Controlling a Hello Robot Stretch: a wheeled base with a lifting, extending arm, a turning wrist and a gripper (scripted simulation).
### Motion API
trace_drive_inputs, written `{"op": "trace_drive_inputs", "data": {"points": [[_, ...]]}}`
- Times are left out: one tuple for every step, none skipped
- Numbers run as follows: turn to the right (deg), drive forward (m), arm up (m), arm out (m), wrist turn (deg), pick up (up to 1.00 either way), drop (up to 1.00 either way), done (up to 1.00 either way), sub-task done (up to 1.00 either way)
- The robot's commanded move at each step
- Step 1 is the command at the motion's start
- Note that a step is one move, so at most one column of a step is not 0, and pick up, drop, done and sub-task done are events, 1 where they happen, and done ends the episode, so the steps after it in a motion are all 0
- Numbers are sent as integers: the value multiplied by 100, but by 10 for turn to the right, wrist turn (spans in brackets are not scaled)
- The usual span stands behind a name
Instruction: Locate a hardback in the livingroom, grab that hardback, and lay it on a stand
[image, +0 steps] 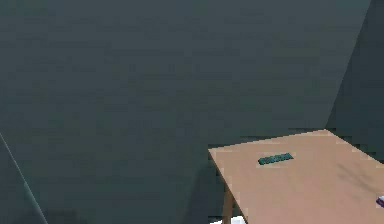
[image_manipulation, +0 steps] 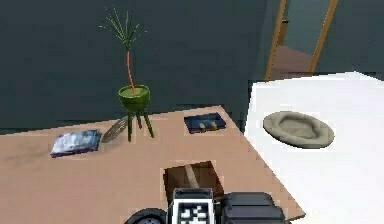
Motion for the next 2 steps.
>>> {"op": "trace_drive_inputs", "data": {"points": [[0,0,0,14,0,0,0,0,0],[0,0,0,0,450,0,0,0,0]]}}
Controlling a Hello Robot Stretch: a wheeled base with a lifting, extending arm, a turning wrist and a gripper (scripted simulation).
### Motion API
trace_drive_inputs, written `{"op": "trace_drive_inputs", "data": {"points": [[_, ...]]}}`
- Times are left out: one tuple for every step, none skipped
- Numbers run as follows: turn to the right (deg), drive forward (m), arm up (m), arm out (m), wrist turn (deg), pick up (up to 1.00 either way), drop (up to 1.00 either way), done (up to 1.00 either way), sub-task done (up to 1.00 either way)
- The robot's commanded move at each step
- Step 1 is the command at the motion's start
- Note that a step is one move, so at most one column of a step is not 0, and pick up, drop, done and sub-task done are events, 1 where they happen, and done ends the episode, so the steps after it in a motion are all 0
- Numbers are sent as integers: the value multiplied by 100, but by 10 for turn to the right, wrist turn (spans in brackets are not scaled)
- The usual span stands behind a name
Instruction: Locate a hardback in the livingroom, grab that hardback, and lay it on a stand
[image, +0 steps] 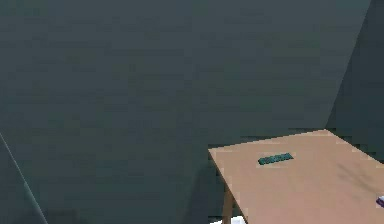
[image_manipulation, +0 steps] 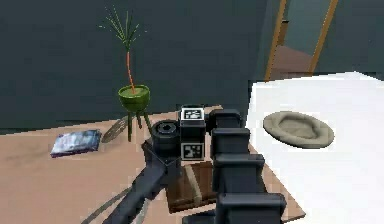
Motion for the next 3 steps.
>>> {"op": "trace_drive_inputs", "data": {"points": [[0,0,0,0,450,0,0,0,0],[0,0,0,0,450,0,0,0,0],[0,0,0,0,300,0,0,0,0]]}}
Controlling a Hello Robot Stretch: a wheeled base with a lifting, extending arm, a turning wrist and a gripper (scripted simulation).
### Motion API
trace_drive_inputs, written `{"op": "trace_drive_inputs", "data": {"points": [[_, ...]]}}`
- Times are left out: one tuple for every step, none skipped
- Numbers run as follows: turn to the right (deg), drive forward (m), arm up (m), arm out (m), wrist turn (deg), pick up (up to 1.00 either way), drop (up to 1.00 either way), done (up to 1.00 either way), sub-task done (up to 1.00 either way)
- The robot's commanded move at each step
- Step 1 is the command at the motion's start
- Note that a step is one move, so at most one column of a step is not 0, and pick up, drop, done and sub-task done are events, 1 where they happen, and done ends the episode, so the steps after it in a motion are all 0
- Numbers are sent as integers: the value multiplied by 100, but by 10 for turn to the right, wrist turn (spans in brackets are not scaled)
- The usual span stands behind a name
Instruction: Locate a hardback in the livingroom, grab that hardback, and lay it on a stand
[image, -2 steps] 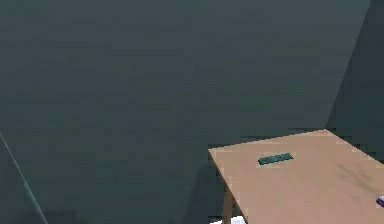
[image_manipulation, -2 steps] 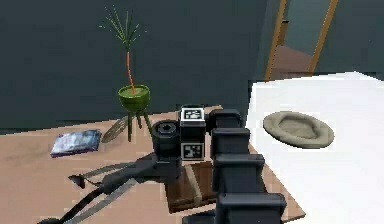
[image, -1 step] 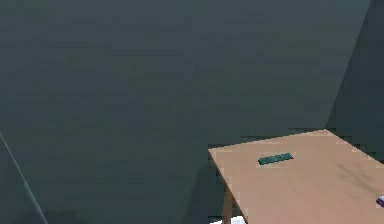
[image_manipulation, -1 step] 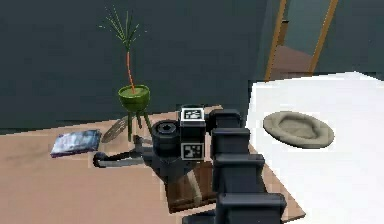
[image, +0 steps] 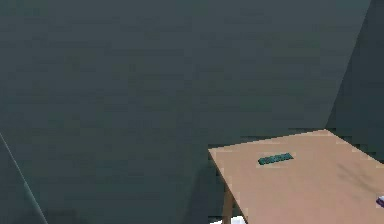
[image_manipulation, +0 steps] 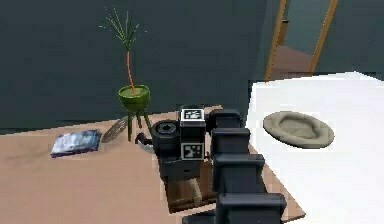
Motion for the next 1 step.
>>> {"op": "trace_drive_inputs", "data": {"points": [[0,0,-30,0,0,0,0,0,0]]}}
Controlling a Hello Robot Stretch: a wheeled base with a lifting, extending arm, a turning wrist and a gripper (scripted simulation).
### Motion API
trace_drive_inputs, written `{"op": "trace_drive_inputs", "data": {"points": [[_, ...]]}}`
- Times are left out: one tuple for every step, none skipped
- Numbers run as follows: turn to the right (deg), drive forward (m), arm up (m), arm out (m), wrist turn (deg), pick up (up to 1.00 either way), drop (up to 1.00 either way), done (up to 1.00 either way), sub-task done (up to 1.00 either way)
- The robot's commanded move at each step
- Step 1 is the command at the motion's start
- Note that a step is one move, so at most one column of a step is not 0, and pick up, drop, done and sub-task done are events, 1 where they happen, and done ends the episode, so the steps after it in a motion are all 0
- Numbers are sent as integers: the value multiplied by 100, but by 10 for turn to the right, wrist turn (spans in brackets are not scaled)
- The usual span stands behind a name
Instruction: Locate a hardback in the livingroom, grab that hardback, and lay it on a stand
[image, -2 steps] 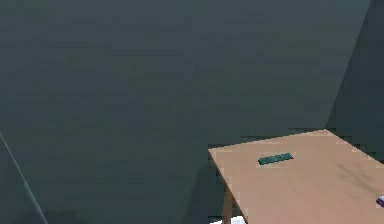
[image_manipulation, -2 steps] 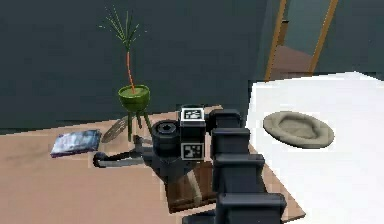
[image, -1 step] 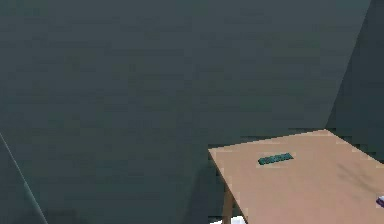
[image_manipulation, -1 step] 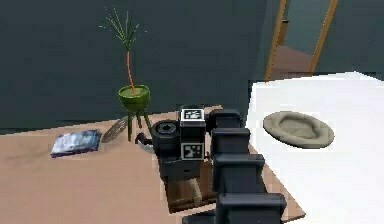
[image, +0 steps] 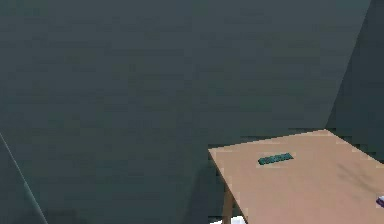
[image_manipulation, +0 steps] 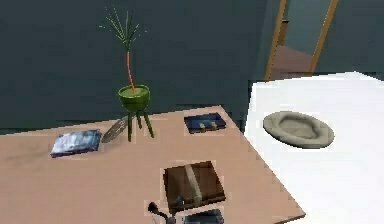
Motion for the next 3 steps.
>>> {"op": "trace_drive_inputs", "data": {"points": [[0,0,0,0,0,100,0,0,0],[0,0,10,0,0,0,0,0,0],[0,0,22,0,0,0,0,0,0]]}}
